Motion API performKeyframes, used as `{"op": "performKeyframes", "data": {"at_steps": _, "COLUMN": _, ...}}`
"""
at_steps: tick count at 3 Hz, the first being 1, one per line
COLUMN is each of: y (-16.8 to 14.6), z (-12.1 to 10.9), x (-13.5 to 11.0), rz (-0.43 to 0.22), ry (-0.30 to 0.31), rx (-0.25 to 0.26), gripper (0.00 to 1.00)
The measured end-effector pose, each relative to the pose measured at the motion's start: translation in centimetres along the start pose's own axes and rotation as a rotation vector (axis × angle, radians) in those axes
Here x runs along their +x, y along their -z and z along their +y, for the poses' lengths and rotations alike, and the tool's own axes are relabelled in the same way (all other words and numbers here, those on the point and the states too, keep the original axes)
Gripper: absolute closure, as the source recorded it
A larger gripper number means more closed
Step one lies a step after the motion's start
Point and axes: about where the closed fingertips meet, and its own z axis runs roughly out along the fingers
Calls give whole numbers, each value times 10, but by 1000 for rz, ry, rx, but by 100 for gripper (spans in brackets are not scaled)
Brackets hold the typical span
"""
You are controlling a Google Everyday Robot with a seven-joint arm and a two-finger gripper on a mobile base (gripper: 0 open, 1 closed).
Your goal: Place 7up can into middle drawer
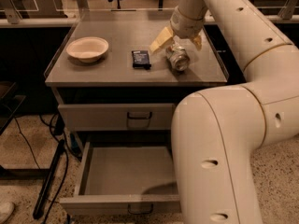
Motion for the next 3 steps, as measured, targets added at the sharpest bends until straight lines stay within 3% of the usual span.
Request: {"op": "performKeyframes", "data": {"at_steps": 3, "y": -15, "z": 4, "x": -17, "rz": -6, "ry": 14, "rx": 0, "gripper": 0}}
